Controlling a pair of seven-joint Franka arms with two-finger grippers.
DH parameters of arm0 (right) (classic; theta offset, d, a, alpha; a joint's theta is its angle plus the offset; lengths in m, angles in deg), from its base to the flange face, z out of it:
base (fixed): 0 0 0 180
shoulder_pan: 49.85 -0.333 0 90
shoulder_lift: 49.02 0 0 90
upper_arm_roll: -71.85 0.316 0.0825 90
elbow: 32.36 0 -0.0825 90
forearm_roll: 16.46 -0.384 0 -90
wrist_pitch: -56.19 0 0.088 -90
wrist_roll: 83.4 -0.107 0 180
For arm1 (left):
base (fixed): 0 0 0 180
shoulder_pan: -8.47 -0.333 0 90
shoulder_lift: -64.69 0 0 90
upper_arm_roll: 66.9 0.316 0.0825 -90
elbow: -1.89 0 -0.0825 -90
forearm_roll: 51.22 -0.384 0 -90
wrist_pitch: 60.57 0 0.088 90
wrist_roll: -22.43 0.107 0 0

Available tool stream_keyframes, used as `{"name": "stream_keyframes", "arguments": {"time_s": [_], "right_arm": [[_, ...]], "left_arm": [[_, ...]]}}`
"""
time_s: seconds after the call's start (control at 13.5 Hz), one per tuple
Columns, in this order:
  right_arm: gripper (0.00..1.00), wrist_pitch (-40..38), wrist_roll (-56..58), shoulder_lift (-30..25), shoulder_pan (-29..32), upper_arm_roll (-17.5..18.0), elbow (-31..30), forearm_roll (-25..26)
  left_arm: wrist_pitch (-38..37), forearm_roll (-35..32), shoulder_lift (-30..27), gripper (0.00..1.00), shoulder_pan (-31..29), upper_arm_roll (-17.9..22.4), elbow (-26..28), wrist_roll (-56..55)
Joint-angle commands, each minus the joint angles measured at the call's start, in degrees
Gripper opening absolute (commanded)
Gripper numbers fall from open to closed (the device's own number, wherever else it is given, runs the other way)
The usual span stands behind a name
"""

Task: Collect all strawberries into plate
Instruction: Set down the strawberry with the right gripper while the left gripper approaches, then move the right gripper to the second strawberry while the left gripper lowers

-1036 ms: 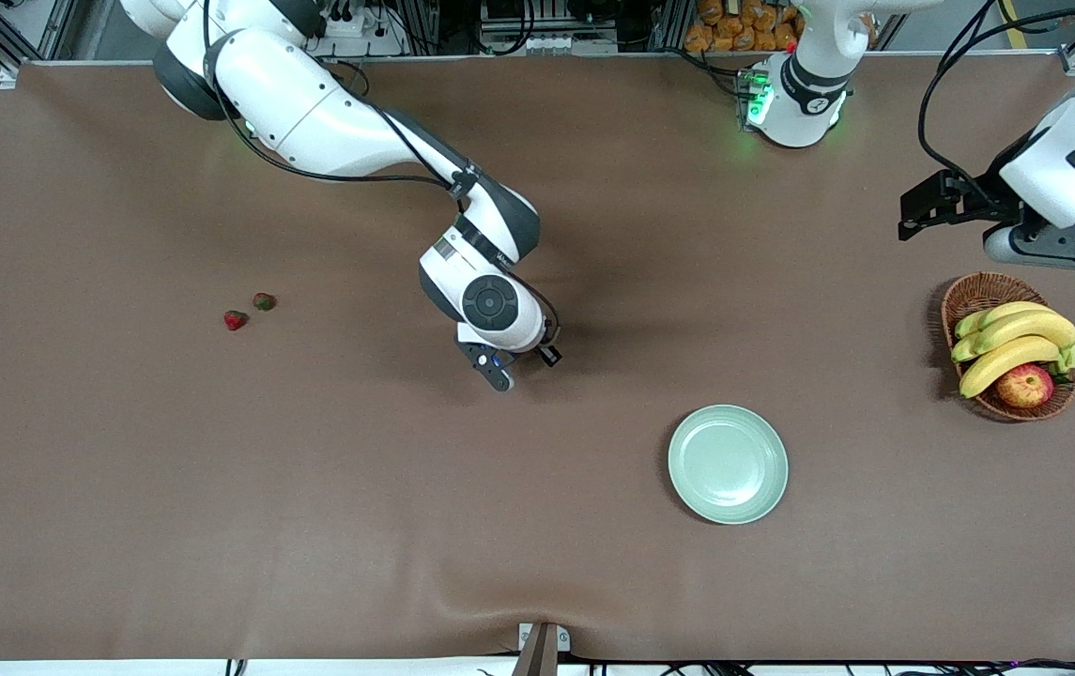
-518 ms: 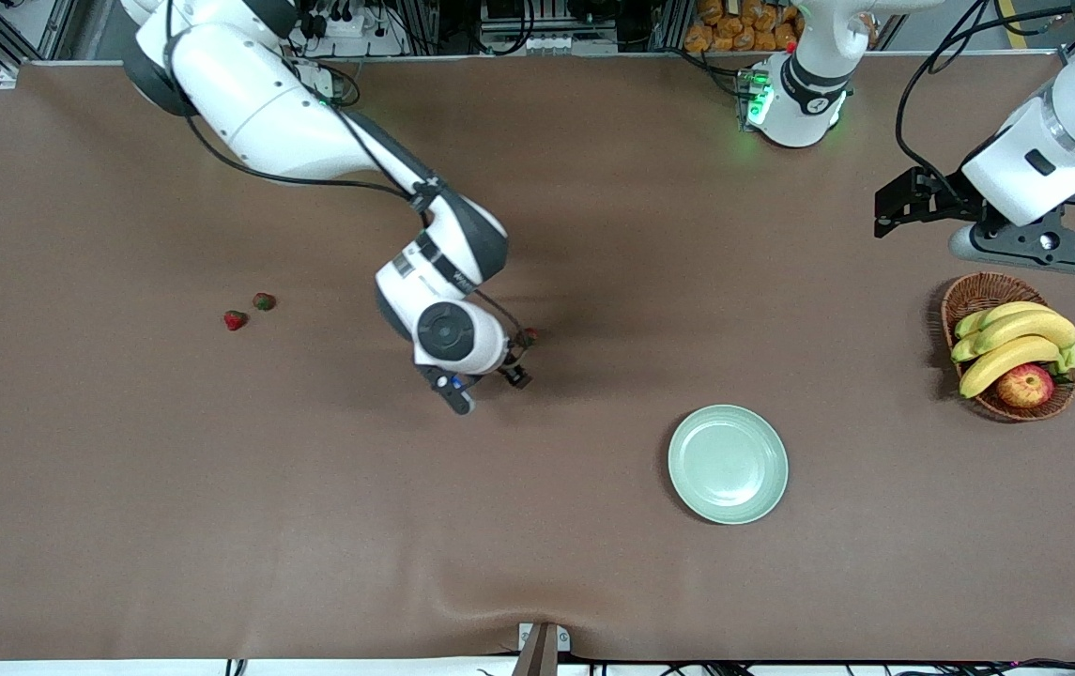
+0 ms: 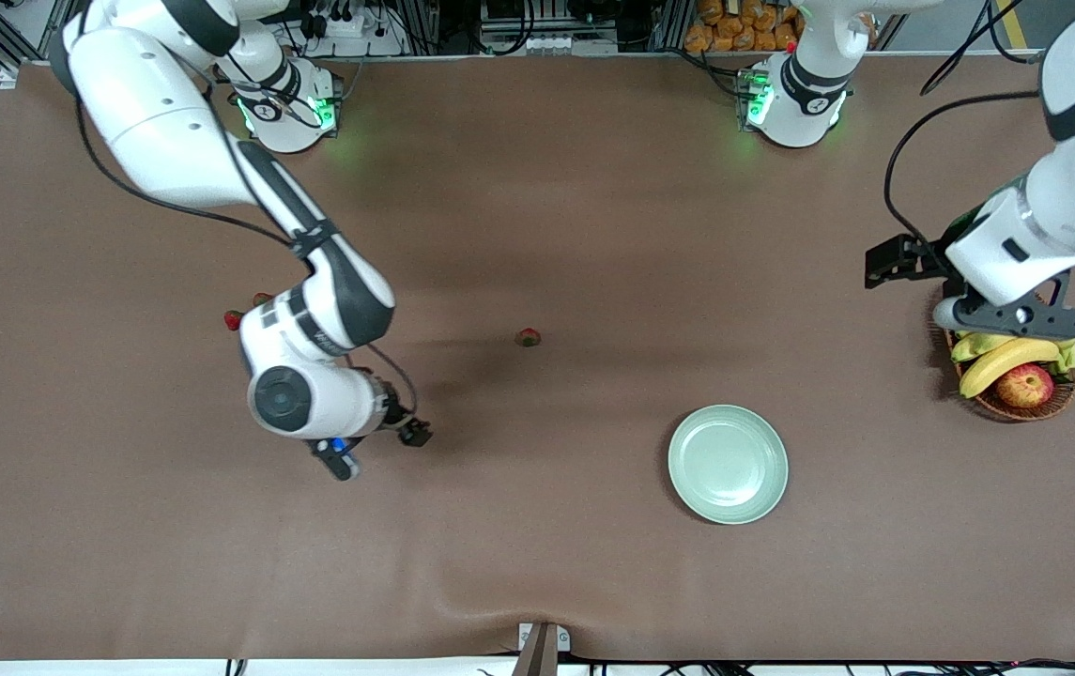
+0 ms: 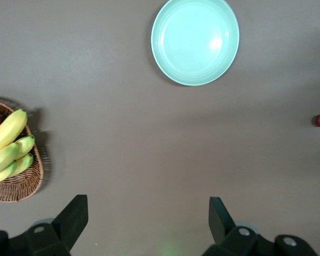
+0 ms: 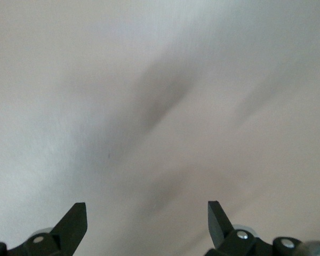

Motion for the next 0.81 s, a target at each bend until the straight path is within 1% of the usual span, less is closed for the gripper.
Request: {"name": "stream_keyframes", "arguments": {"time_s": [0.0,0.07,0.15,0.22,0.37,0.44,0.52,0.59,0.67,0.74], "right_arm": [[1.00,-6.7,9.5,-3.6,6.1,0.8,-1.1,1.2],[1.00,-8.4,14.0,-5.2,8.5,0.7,-1.3,1.4],[1.00,-10.2,19.2,-6.3,10.3,0.6,-1.6,2.5],[1.00,-12.8,24.9,-7.0,12.2,0.6,-1.6,4.3],[1.00,-15.3,34.1,-8.7,17.4,0.7,-1.8,5.3],[1.00,-16.0,36.4,-9.9,19.7,0.8,-2.7,5.3],[1.00,-15.7,37.6,-11.3,21.6,0.8,-4.5,5.3],[1.00,-15.2,38.9,-12.8,23.4,0.8,-6.9,5.3],[1.00,-13.7,40.2,-14.7,24.5,0.9,-9.7,5.2],[1.00,-10.6,40.9,-17.5,25.5,0.9,-14.4,5.2]], "left_arm": [[-0.3,-1.5,-0.4,1.00,-1.3,0.1,1.3,-0.2],[-0.1,-2.5,-0.7,1.00,-1.2,-0.2,0.5,-1.0],[0.0,-2.2,-1.0,1.00,-1.3,-0.4,0.1,-1.1],[0.0,-1.9,-0.8,1.00,-1.3,-0.5,0.2,-1.1],[0.2,-1.6,1.7,1.00,0.0,-0.6,0.1,-1.0],[0.2,-0.6,2.7,1.00,0.9,-1.3,-0.1,-1.3],[1.4,-0.8,3.1,1.00,3.8,-3.3,0.1,-3.1],[3.0,-2.0,3.5,1.00,6.6,-3.5,-0.1,-6.4],[5.4,-2.2,5.1,1.00,7.5,-3.9,-0.4,-8.4],[9.0,-2.1,6.7,1.00,8.6,-4.1,-0.6,-9.3]]}}
